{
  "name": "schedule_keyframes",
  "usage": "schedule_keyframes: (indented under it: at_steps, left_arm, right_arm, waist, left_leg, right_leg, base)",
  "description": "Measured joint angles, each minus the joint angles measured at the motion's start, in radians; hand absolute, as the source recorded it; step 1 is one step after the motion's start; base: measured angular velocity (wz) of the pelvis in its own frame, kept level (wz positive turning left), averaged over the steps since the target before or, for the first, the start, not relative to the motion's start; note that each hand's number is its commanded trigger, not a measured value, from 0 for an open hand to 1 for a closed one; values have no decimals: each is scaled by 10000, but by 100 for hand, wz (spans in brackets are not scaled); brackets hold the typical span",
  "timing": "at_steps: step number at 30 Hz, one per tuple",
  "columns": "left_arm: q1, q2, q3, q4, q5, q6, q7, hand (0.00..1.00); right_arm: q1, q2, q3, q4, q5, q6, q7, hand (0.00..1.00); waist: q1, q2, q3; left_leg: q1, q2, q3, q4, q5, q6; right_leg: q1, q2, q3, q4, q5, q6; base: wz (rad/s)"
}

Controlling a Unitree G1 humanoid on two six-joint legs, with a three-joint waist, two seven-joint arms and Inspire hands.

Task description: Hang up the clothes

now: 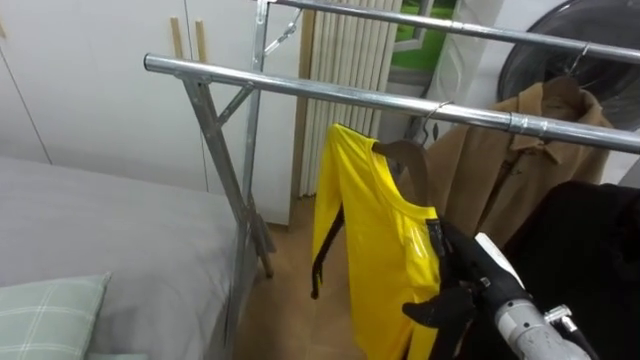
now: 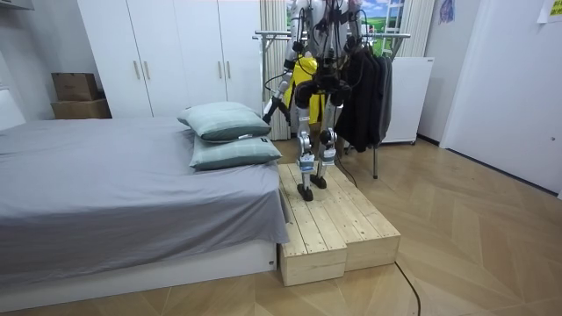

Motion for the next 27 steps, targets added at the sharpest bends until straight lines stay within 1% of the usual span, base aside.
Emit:
schedule_keyframes:
  at_steps: [2, 6, 9, 10, 12, 15, 18, 19, 20, 23, 25, 26, 27]
  left_arm:
    - [5, -8, 11, 12, 0, 7, 0, 0]
    - [33, -60, 11, 24, -1, 10, -16, 0]
    - [70, -134, 17, 24, 0, 31, -65, 0]
    - [72, -169, 18, 24, 0, 53, -65, 0]
    - [72, -184, 17, 24, -1, 78, -65, 0]
    - [88, -200, 18, 25, -2, 115, -56, 0]
    - [98, -213, 17, 25, -2, 174, -32, 0]
    - [112, -224, 8, 25, -10, 174, 19, 0]
    - [112, -232, 11, 25, -16, 173, 73, 0]
    - [69, -247, 35, 7, -20, 151, 386, 0]
    - [50, -252, 41, 2, -110, 150, 546, 0]
    - [69, -257, 41, 0, -118, 146, 566, 0]
    - [121, -272, 35, -12, -123, 140, 572, 0]
  right_arm:
    - [79, -3, -54, -102, -2, 5, -11, 0]
    - [214, -1, -160, -480, 368, 71, -202, 0]
    - [488, 3, -252, -917, 383, 68, -442, 0]
    - [577, 24, -318, -976, 391, 62, -516, 0]
    - [648, 69, -402, -1078, 394, 62, -579, 0]
    - [679, 189, -405, -1055, 438, 13, -680, 0]
    - [827, 296, -421, -1056, 706, -46, -739, 0]
    - [845, 299, -419, -1063, 955, -43, -733, 0]
    - [864, 298, -419, -1064, 1167, -44, -733, 0]
    - [967, 333, -394, -1096, 2631, -18, -731, 0]
    - [1073, 397, -420, -1093, 4264, 18, -809, 0]
    - [1124, 423, -440, -1104, 4672, 19, -843, 0]
    - [1184, 505, -506, -1111, 5478, 28, -877, 0]
  waist:
    - [-53, -1, 0]
    - [-172, 105, 53]
    - [-227, 218, 11]
    - [-262, 287, 1]
    - [-309, 341, -4]
    - [-438, 353, -1]
    - [-479, 365, -3]
    - [-480, 404, 12]
    - [-483, 399, 10]
    - [-451, 375, -11]
    - [-504, 405, 0]
    - [-504, 415, 4]
    - [-531, 441, 21]
  left_leg:
    - [-1, -51, -4, -5, 0, -1]
    - [-9, -55, 33, -14, 0, -1]
    - [-29, -59, 127, -77, -4, -4]
    - [-27, -63, 128, -83, -5, -4]
    - [-17, -66, 128, -111, -6, -5]
    - [-12, -70, 130, -143, -9, -16]
    - [-13, -66, 141, -166, -34, -46]
    - [-9, -53, 172, -165, -39, -50]
    - [-7, -42, 203, -165, -40, -52]
    - [38, 18, 354, -170, -64, -71]
    - [182, 36, 414, -160, -70, -81]
    - [198, 40, 422, -160, -73, -86]
    - [214, 39, 418, -141, -75, -88]
  right_leg:
    - [6, 6, 9, 14, -47, -66]
    - [4, 14, 25, 23, -82, -130]
    - [7, 33, 108, 31, -40, -253]
    - [3, 30, 111, 43, -38, -256]
    - [-10, 33, 113, 104, -42, -259]
    - [-54, 38, 110, 152, -49, -267]
    - [9, 61, 163, 161, -48, -267]
    - [18, 70, 178, 158, -46, -264]
    - [17, 71, 178, 155, -43, -259]
    - [21, 133, 277, 164, -33, -245]
    - [69, 155, 285, 166, -34, -245]
    - [69, 160, 287, 165, -35, -246]
    - [55, 165, 286, 159, -39, -255]
  base:
    - [9]
    - [2]
    - [-7]
    - [-3]
    - [0]
    - [0]
    - [-3]
    - [-5]
    - [-5]
    - [-12]
    - [-10]
    - [-6]
    - [0]
